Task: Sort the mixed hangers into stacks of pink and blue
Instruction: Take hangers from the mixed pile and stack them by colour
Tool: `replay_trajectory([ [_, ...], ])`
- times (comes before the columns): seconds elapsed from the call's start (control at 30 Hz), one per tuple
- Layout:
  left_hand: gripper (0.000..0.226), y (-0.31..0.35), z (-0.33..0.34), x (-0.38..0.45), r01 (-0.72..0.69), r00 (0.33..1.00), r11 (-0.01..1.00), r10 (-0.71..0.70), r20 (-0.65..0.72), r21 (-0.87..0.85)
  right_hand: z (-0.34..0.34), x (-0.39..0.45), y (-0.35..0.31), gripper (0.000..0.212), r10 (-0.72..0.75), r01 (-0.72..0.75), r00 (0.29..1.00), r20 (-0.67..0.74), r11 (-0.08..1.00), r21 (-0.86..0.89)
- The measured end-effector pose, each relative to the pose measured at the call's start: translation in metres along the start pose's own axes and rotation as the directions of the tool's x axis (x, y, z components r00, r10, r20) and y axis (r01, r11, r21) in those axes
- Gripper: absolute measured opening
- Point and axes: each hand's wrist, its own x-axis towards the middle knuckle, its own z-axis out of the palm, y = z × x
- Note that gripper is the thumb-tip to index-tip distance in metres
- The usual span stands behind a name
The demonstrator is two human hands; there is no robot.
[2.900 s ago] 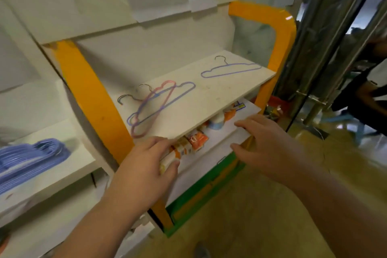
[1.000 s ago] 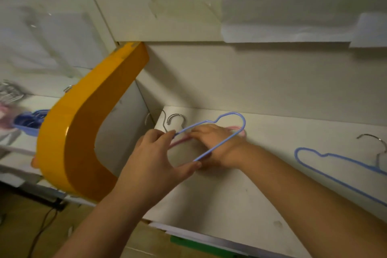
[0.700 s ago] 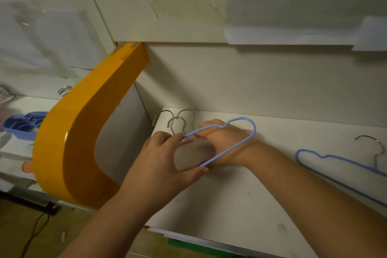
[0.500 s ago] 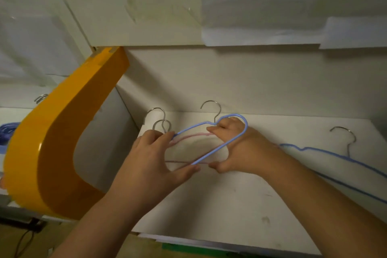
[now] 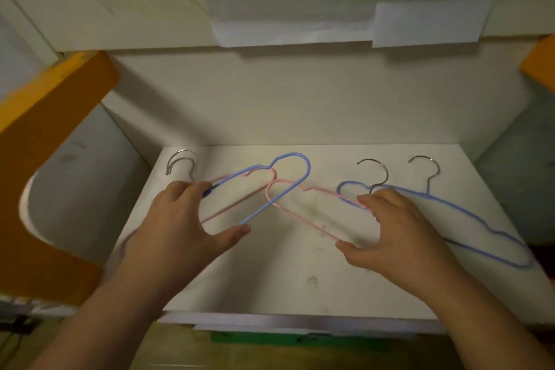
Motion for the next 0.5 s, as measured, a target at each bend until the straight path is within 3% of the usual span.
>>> replay_trajectory([
  [0.23, 0.097, 0.0, -0.025, -0.053, -0.008, 0.999, 1.0, 0.009, -0.036, 0.025, -0.006, -0.029, -0.028, 0.081, -0.029, 0.029, 0.998, -0.063, 1.0, -0.002],
  [0.5, 0.093, -0.047, -0.079, -0.167, -0.035, 0.991, 0.999, 0.034, -0.131, -0.001, -0.003, -0.088, -0.128, 0.077, -0.128, 0.127, 0.991, -0.03, 0.991, -0.03],
])
